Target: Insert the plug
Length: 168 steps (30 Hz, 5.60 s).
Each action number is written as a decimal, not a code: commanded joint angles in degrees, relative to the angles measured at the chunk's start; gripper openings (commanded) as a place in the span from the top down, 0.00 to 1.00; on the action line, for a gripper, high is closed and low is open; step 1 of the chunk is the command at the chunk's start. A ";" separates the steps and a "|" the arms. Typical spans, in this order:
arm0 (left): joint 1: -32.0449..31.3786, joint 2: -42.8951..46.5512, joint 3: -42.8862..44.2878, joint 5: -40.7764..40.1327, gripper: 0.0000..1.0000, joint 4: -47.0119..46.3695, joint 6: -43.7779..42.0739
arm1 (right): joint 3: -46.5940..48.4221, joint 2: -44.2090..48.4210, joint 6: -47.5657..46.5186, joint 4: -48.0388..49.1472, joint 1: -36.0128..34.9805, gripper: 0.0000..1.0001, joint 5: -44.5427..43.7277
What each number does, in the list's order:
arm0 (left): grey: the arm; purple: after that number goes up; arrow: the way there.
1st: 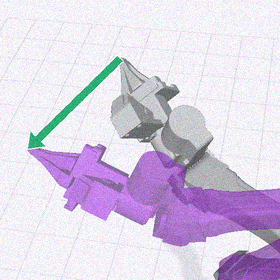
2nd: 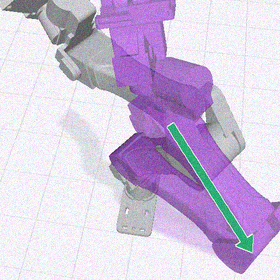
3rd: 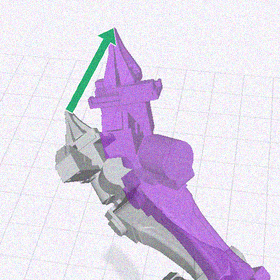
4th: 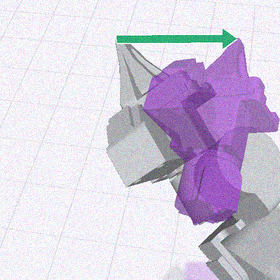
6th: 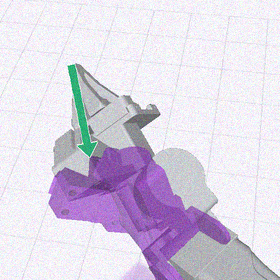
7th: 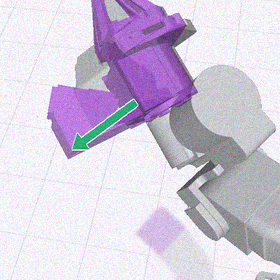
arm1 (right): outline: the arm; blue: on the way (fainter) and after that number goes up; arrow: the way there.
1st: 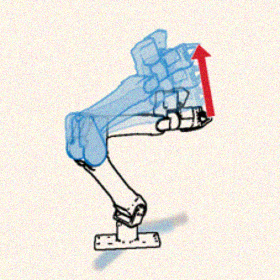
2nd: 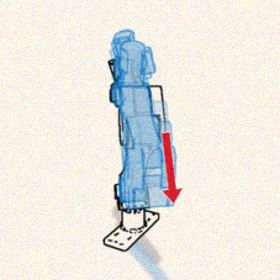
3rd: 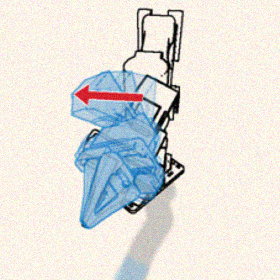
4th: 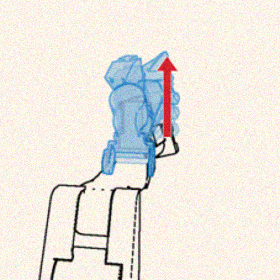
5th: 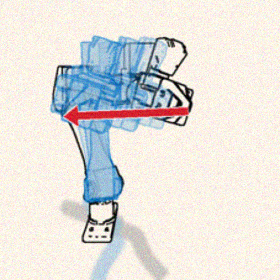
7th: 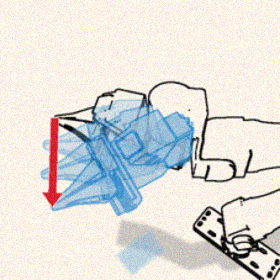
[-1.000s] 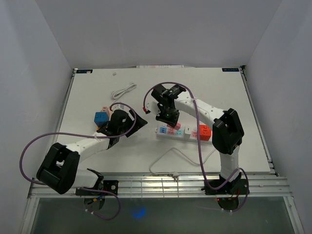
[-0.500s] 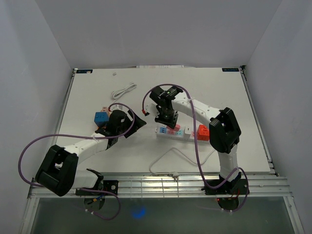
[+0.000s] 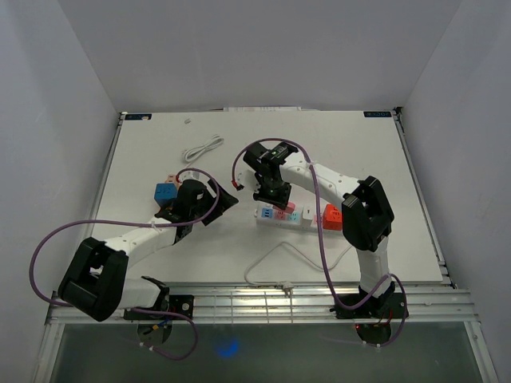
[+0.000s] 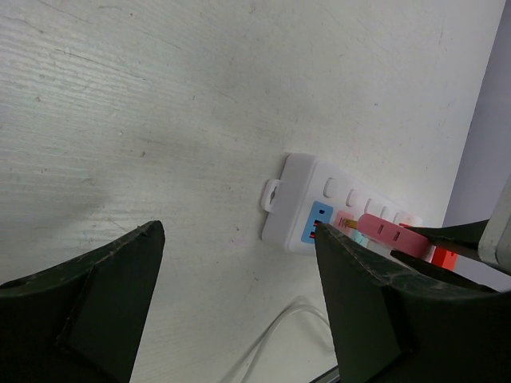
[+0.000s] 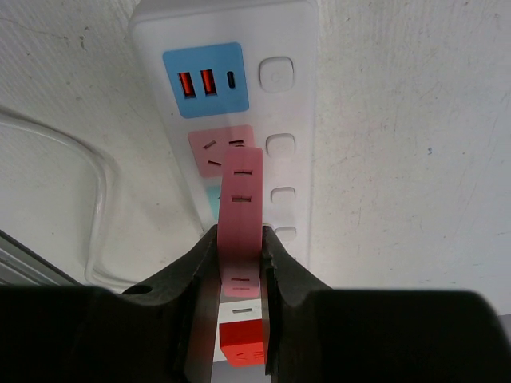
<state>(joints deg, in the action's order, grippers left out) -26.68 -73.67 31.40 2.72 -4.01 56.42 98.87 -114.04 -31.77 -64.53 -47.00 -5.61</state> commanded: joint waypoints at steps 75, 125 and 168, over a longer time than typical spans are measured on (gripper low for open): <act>5.06 10.21 -8.72 5.10 0.13 5.50 -3.69 | -1.04 -8.83 1.45 -0.33 -4.32 0.92 0.95; 5.23 13.37 -3.62 2.81 0.08 11.66 -8.88 | -7.63 13.38 3.37 16.60 -0.02 0.22 -2.65; 4.88 39.66 -28.85 14.68 0.02 -21.39 -21.71 | -84.72 92.51 46.89 71.83 8.68 0.11 -38.17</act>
<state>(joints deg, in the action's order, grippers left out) -21.82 -33.52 2.94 15.70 -22.79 35.77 14.37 -21.85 13.43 4.01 -38.35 -41.08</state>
